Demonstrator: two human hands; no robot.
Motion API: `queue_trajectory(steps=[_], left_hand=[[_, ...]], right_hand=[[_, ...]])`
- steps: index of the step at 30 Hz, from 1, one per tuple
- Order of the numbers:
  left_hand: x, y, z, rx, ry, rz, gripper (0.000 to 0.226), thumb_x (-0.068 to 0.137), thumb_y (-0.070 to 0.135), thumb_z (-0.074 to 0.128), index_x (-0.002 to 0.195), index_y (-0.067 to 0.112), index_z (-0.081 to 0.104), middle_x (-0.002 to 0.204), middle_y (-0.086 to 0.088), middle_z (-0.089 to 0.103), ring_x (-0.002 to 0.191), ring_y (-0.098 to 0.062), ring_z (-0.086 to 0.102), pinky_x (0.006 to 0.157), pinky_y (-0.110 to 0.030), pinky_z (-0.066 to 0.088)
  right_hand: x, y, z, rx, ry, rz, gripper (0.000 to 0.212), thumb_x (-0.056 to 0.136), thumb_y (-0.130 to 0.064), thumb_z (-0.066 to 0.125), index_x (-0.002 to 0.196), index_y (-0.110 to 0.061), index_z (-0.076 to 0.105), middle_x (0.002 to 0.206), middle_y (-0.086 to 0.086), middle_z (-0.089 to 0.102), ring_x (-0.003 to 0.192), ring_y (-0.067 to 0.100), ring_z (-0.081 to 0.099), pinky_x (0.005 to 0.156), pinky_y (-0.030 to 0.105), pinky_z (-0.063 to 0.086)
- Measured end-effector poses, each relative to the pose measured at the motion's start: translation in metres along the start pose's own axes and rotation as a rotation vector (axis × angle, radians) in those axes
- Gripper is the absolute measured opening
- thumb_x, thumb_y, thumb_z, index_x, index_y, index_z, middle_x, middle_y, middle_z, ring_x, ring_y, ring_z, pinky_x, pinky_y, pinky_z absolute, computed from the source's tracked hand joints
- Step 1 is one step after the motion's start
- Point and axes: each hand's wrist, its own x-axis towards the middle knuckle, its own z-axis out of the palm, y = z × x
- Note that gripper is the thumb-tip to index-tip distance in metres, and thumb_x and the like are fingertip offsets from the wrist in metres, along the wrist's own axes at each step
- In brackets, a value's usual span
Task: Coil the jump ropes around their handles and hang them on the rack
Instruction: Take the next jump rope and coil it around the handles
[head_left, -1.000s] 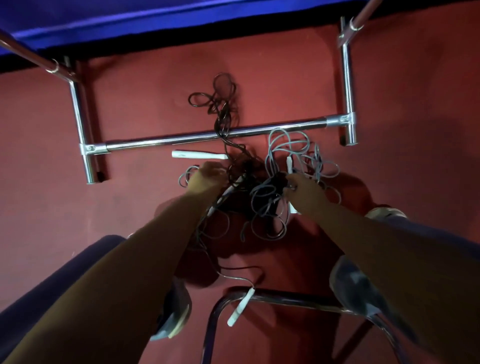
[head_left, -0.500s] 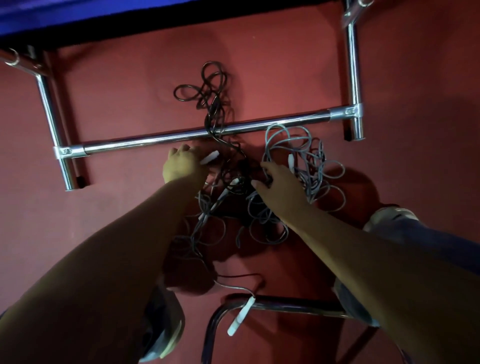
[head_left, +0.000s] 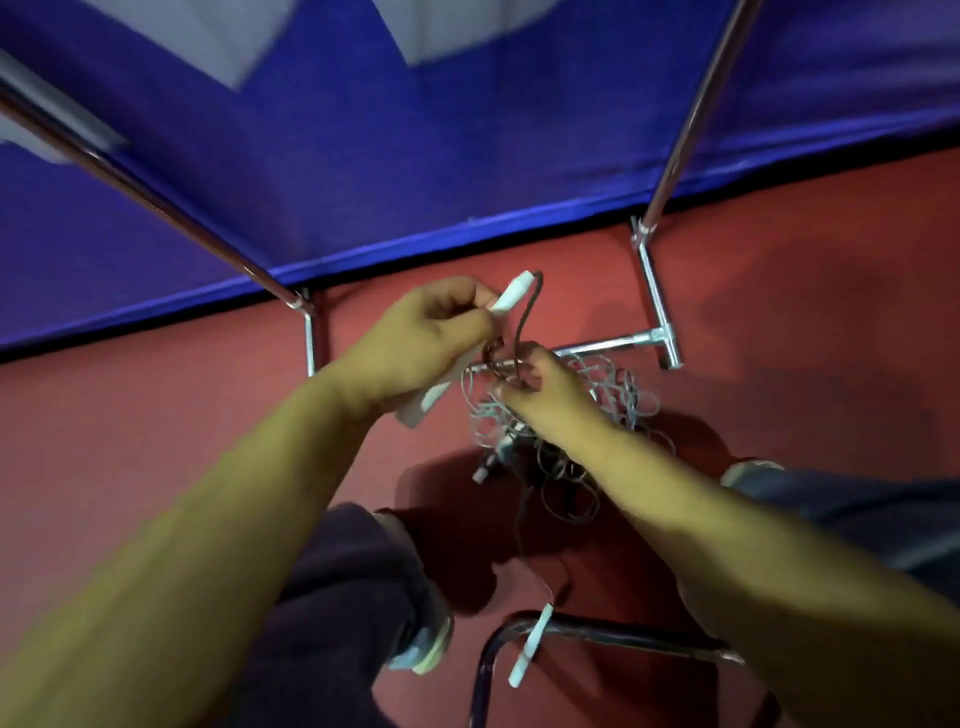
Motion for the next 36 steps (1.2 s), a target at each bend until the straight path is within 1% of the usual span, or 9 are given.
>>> queue_trajectory(steps=[5, 10, 13, 16, 18, 21, 27, 31, 36], left_hand=[[-0.078, 0.121, -0.021, -0.257, 0.201, 0.215, 0.007, 0.073, 0.017, 0.056, 0.078, 0.013, 0.06, 0.084, -0.003, 0.069, 0.089, -0.019, 0.061, 0.08, -0.037, 0.053], [-0.16, 0.23, -0.037, -0.599, 0.292, 0.479, 0.01, 0.082, 0.005, 0.046, 0.08, 0.008, 0.055, 0.085, -0.002, 0.068, 0.1, -0.026, 0.068, 0.081, -0.039, 0.056], [-0.192, 0.252, -0.03, -0.44, 0.369, 0.571, 0.018, 0.093, 0.001, 0.04, 0.083, 0.012, 0.051, 0.093, -0.004, 0.063, 0.088, -0.024, 0.071, 0.067, -0.032, 0.056], [-0.198, 0.241, -0.007, -0.235, 0.467, 0.444, 0.021, 0.091, -0.003, 0.045, 0.078, 0.014, 0.045, 0.079, -0.011, 0.057, 0.045, -0.009, 0.051, 0.043, -0.022, 0.037], [-0.193, 0.224, 0.009, -0.193, 0.431, 0.332, 0.016, 0.089, -0.004, 0.047, 0.081, 0.01, 0.048, 0.072, -0.014, 0.046, 0.038, -0.006, 0.038, 0.039, -0.018, 0.031], [-0.185, 0.207, 0.023, -0.133, 0.366, 0.24, 0.015, 0.088, -0.001, 0.058, 0.102, 0.004, 0.057, 0.064, -0.006, 0.047, 0.04, -0.004, 0.04, 0.042, -0.018, 0.035], [-0.169, 0.216, 0.039, -0.079, 0.192, 0.336, 0.05, 0.079, 0.011, 0.076, 0.123, 0.02, 0.053, 0.088, -0.001, 0.063, 0.066, 0.004, 0.056, 0.059, -0.023, 0.05], [-0.164, 0.241, 0.04, -0.188, 0.25, 0.36, 0.014, 0.072, 0.022, 0.072, 0.077, 0.016, 0.061, 0.056, 0.002, 0.053, 0.045, -0.005, 0.044, 0.045, -0.02, 0.033], [-0.168, 0.281, 0.032, -0.411, 0.288, 0.396, 0.013, 0.093, 0.01, 0.053, 0.08, 0.011, 0.054, 0.055, 0.001, 0.063, 0.043, -0.008, 0.041, 0.04, -0.019, 0.029]], right_hand=[[-0.066, -0.066, -0.043, 0.009, 0.023, -0.121, 0.006, 0.09, -0.014, 0.063, 0.09, -0.019, 0.06, 0.081, -0.004, 0.06, 0.073, 0.01, 0.054, 0.065, 0.019, 0.04], [-0.122, -0.109, -0.092, -0.084, 0.153, -0.21, 0.031, 0.093, -0.02, 0.06, 0.065, -0.023, 0.046, 0.062, -0.006, 0.046, 0.061, 0.011, 0.043, 0.064, 0.03, 0.035], [-0.146, -0.149, -0.121, 0.038, 0.22, -0.308, 0.029, 0.096, -0.016, 0.054, 0.068, -0.021, 0.051, 0.065, -0.002, 0.06, 0.057, 0.006, 0.056, 0.069, 0.033, 0.046], [-0.169, -0.192, -0.142, 0.085, 0.245, -0.426, 0.025, 0.096, -0.02, 0.053, 0.072, -0.021, 0.053, 0.066, 0.0, 0.063, 0.064, 0.014, 0.063, 0.07, 0.035, 0.05], [-0.186, -0.222, -0.152, 0.183, 0.251, -0.468, 0.024, 0.095, -0.024, 0.054, 0.072, -0.02, 0.054, 0.066, 0.004, 0.062, 0.065, 0.025, 0.061, 0.067, 0.04, 0.052], [-0.217, -0.264, -0.164, 0.324, 0.228, -0.524, 0.02, 0.098, -0.017, 0.051, 0.079, -0.016, 0.056, 0.074, 0.009, 0.063, 0.063, 0.018, 0.061, 0.055, 0.03, 0.053], [-0.257, -0.319, -0.171, 0.619, 0.021, -0.584, 0.019, 0.1, -0.018, 0.046, 0.087, -0.01, 0.056, 0.083, 0.011, 0.065, 0.073, 0.019, 0.065, 0.06, 0.028, 0.057], [-0.26, -0.336, -0.172, 0.922, -0.172, -0.6, 0.023, 0.101, -0.015, 0.039, 0.088, -0.006, 0.055, 0.07, 0.008, 0.07, 0.064, 0.016, 0.069, 0.054, 0.023, 0.057], [-0.242, -0.332, -0.194, 1.044, -0.026, -0.599, 0.015, 0.098, -0.005, 0.045, 0.093, -0.005, 0.059, 0.067, 0.005, 0.07, 0.063, 0.011, 0.069, 0.06, 0.018, 0.056]])
